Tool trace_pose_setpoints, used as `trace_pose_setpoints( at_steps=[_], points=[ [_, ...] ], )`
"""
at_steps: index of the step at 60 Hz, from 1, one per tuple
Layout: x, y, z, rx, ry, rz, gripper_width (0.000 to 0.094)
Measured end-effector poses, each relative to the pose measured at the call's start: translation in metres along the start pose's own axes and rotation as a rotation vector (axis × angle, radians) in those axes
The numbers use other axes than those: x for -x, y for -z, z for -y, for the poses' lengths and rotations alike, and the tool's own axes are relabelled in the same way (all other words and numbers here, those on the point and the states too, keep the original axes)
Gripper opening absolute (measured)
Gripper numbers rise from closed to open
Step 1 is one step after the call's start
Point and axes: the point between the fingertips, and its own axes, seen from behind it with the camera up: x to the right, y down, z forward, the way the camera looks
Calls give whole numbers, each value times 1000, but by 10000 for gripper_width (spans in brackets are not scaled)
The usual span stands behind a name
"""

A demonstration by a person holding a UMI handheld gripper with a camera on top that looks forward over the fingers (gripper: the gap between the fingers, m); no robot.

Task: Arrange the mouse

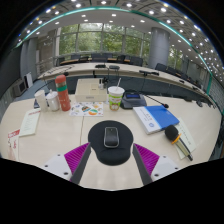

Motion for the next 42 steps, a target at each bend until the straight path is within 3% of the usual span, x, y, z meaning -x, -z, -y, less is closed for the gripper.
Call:
trace_pose_setpoints(
  at_steps=[21, 42],
  points=[
    [-8, 188, -59, -57, 2, 6, 852],
    [-8, 273, -98, -93, 23, 45, 853]
  ],
)
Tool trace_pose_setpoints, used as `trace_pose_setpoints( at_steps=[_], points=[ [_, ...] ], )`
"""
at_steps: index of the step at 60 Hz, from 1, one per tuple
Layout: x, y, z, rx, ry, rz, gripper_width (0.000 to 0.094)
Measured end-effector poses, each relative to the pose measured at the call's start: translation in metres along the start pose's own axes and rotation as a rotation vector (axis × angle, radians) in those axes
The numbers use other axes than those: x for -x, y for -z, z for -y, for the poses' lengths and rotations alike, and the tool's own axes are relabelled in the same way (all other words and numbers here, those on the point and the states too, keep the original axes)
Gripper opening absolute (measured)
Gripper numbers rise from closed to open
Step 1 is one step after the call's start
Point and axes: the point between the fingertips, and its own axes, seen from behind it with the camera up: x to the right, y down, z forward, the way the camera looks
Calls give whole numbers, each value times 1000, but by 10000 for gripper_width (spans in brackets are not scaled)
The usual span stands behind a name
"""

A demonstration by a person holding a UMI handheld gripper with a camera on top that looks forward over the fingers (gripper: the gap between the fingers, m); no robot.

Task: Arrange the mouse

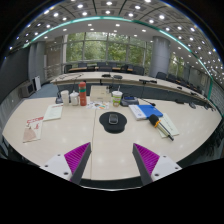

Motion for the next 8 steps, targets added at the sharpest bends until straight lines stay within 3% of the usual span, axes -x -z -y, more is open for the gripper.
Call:
trace_pose_setpoints(
  at_steps=[8],
  points=[
    [1, 12, 3, -25, 1, 9, 853]
  ],
)
